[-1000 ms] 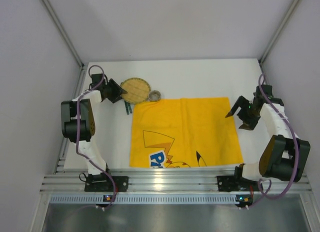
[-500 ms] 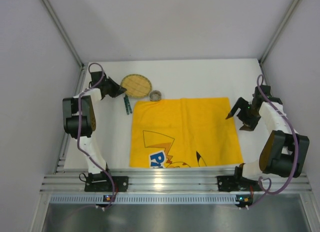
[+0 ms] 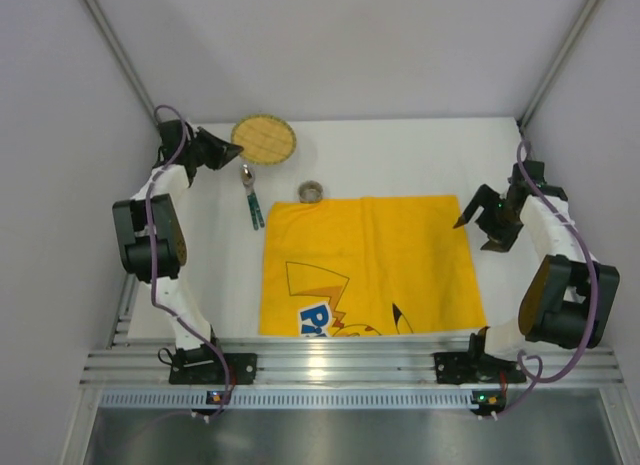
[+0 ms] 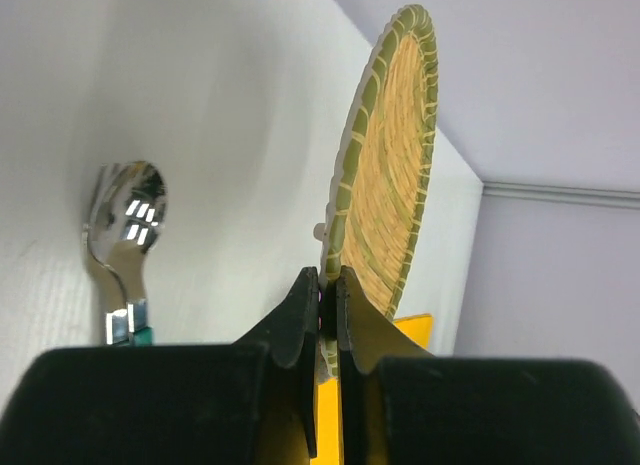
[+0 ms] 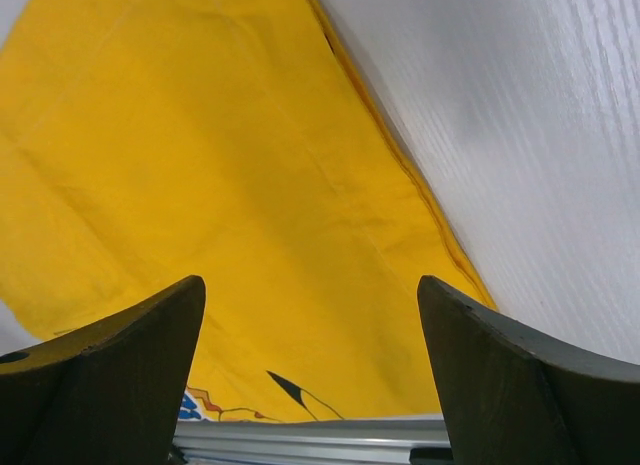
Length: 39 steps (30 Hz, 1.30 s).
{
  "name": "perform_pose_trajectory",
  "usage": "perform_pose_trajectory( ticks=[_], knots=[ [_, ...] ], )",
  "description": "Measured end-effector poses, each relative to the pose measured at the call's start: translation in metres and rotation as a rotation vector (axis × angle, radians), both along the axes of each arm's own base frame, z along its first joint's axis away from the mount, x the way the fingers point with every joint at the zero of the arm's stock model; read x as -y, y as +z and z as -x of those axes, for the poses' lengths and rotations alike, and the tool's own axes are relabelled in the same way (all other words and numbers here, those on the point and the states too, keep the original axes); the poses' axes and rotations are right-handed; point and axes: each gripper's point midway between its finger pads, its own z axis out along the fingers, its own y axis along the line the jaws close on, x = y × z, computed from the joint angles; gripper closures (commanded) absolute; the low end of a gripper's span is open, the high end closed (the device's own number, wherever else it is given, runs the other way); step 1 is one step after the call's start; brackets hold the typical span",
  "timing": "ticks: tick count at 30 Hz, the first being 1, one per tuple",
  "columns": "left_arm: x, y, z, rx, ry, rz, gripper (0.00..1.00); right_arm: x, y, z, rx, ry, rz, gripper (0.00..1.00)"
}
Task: Set the dinner table for one person
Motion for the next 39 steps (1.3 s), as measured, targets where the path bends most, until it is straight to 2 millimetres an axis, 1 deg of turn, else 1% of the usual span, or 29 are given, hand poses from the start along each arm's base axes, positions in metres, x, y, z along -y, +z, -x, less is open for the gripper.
perform_pose_trajectory(
  ticks=[2, 3, 5, 6, 7, 8, 9, 10, 11, 12, 13, 14, 15, 16, 19, 21, 24, 29, 31, 32, 33, 34, 35, 36, 37, 39],
  knots=[
    [0.005, 0.018, 0.002, 0.029, -0.011, 0.0, 1.0, 0.002, 0.009, -0.009, 0.032, -0.002, 0.005, 0.13],
    [0.013, 0.032, 0.008, 0.043, -0.029, -0.011, 1.0, 0.002, 0.014, -0.013, 0.047, -0.005, 0.007, 0.13],
    [0.031, 0.051, 0.021, 0.071, -0.072, -0.046, 1.0, 0.003, 0.02, -0.019, 0.071, -0.007, 0.008, 0.12],
    [0.045, 0.063, 0.031, 0.093, -0.108, -0.063, 1.0, 0.003, 0.022, -0.021, 0.08, -0.011, 0.005, 0.12],
    [0.065, 0.072, 0.044, 0.118, -0.157, -0.072, 1.0, 0.002, 0.023, -0.021, 0.083, -0.012, 0.0, 0.12],
    [0.083, 0.078, 0.058, 0.136, -0.199, -0.078, 1.0, 0.001, 0.024, -0.021, 0.085, -0.016, -0.007, 0.12],
    [0.107, 0.081, 0.078, 0.15, -0.265, -0.076, 1.0, -0.001, 0.025, -0.021, 0.088, -0.017, -0.013, 0.12],
    [0.129, 0.079, 0.097, 0.151, -0.331, -0.069, 1.0, -0.002, 0.027, -0.02, 0.092, -0.018, -0.021, 0.12],
    [0.152, 0.074, 0.118, 0.15, -0.396, -0.064, 1.0, -0.004, 0.028, -0.02, 0.098, -0.016, -0.027, 0.12],
    [0.17, 0.065, 0.135, 0.13, -0.453, -0.054, 1.0, -0.005, 0.028, -0.018, 0.099, -0.014, -0.031, 0.12],
    [0.192, 0.051, 0.159, 0.099, -0.531, -0.04, 1.0, -0.006, 0.028, -0.016, 0.101, -0.012, -0.034, 0.12],
    [0.21, 0.036, 0.178, 0.061, -0.591, -0.032, 1.0, -0.007, 0.028, -0.013, 0.1, -0.011, -0.037, 0.12],
    [0.224, 0.02, 0.197, 0.014, -0.645, -0.026, 1.0, -0.008, 0.027, -0.01, 0.098, -0.01, -0.038, 0.12],
    [0.234, 0.004, 0.213, -0.038, -0.689, -0.023, 1.0, -0.008, 0.025, -0.007, 0.094, -0.009, -0.04, 0.12],
    [0.249, -0.033, 0.247, -0.148, -0.762, -0.042, 1.0, -0.011, 0.02, 0.003, 0.082, -0.007, -0.048, 0.12],
    [0.255, -0.047, 0.261, -0.187, -0.79, -0.056, 1.0, -0.013, 0.016, 0.008, 0.072, -0.005, -0.054, 0.12],
    [0.26, -0.063, 0.272, -0.21, -0.81, -0.071, 1.0, -0.015, 0.013, 0.013, 0.062, -0.004, -0.058, 0.12],
    [0.265, -0.103, 0.287, -0.275, -0.82, -0.089, 1.0, -0.016, 0.012, 0.018, 0.068, 0.003, -0.057, 0.12],
    [0.264, -0.112, 0.291, -0.295, -0.811, -0.098, 0.81, -0.017, 0.013, 0.02, 0.073, 0.004, -0.056, 0.12],
    [0.264, -0.113, 0.291, -0.294, -0.809, -0.101, 0.65, -0.017, 0.013, 0.02, 0.075, 0.004, -0.056, 0.12],
    [0.264, -0.115, 0.289, -0.288, -0.801, -0.114, 0.38, -0.018, 0.013, 0.022, 0.077, 0.005, -0.059, 0.12],
    [0.261, -0.119, 0.286, -0.283, -0.783, -0.145, 0.19, -0.018, 0.014, 0.023, 0.078, 0.006, -0.061, 0.12],
    [0.261, -0.119, 0.287, -0.294, -0.779, -0.139, 0.06, -0.019, 0.015, 0.023, 0.082, 0.008, -0.06, 0.12],
    [0.265, -0.11, 0.286, -0.274, -0.782, -0.118, 0.04, -0.02, 0.016, 0.022, 0.089, 0.012, -0.061, 0.11],
    [0.265, -0.104, 0.282, -0.246, -0.773, -0.132, 0.02, -0.022, 0.017, 0.022, 0.094, 0.018, -0.064, 0.11],
    [0.259, -0.103, 0.28, -0.228, -0.737, -0.175, 0.02, -0.03, 0.02, 0.022, 0.1, 0.044, -0.068, 0.1]
  ],
)
